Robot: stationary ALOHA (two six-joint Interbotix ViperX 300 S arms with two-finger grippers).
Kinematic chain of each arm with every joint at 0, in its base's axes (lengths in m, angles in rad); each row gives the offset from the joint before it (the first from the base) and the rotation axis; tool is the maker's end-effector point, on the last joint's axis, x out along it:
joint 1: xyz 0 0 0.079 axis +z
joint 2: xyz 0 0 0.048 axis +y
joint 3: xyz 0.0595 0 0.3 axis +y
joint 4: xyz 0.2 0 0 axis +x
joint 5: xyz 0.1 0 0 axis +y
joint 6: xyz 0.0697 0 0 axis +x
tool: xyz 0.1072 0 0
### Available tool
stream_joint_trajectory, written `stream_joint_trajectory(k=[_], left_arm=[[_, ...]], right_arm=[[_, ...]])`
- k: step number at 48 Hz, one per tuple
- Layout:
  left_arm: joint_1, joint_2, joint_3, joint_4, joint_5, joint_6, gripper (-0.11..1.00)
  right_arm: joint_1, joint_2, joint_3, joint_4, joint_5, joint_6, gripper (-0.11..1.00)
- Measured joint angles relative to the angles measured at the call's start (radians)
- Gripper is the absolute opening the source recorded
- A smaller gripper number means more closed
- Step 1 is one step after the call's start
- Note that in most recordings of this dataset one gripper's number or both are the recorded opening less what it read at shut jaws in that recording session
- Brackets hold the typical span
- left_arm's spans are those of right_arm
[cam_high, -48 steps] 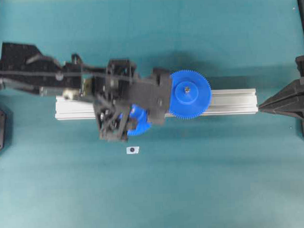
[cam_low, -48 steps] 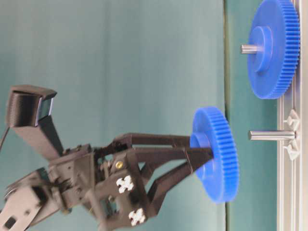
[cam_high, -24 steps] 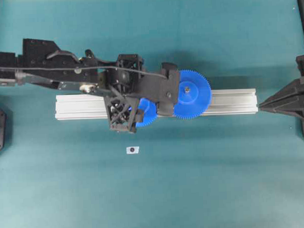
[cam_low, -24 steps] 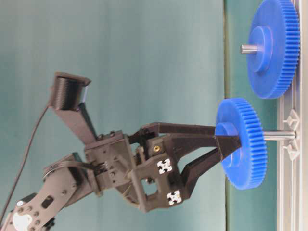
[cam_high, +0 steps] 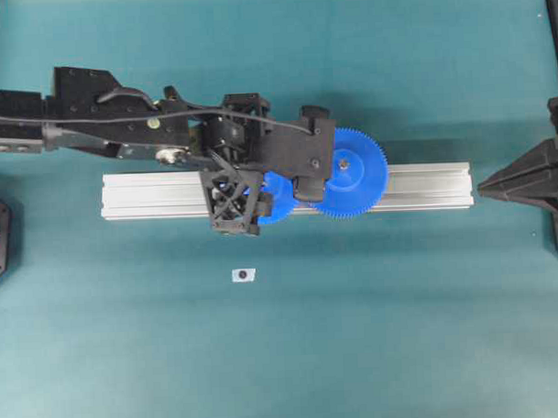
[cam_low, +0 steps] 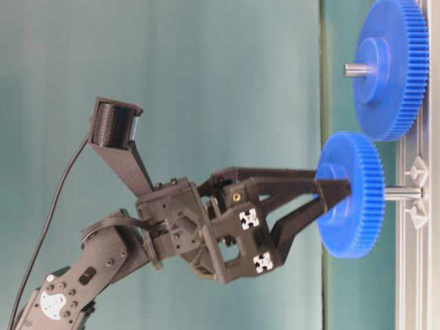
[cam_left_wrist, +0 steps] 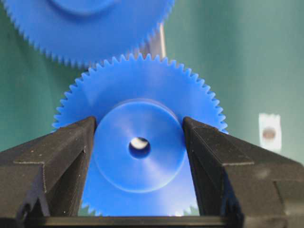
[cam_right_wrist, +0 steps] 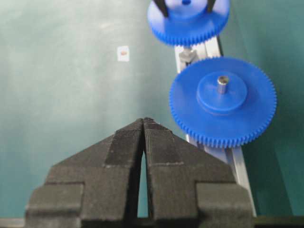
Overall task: Find the location of the shaft and insert the small gear.
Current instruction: 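Carry the held gear up over the empty left shaft on the rail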
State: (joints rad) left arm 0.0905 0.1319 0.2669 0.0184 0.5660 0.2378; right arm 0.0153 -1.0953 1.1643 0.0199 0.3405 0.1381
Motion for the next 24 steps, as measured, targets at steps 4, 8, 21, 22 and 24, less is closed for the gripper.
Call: stream_joint_trajectory(k=[4,8,21,22,24], left_arm=[[0.002,0.005,0.002,0.0,0.0,0.002,0.63],[0.006,0.005,0.002,0.002,0.0,0.005,0.63],[0.015,-0.006,0.008,0.0,0.048,0.003,0.63],[0.017,-0.008,0.011,0.0,0.049,0.003,0.63],[0.017,-0.012,0.015,0.0,0.049,0.002,0.63]], right_arm=[[-0.002,-0.005,0.0,0.0,0.0,0.0,0.07],[-0.003,-0.009,0.002,-0.002,0.002,0.0,0.07],[-0.005,-0.015,0.002,-0.002,0.003,0.0,0.07],[-0.005,-0.015,0.002,-0.002,0.003,0.0,0.07],[-0.005,-0.017,0.002,-0.002,0.003,0.0,0.07]])
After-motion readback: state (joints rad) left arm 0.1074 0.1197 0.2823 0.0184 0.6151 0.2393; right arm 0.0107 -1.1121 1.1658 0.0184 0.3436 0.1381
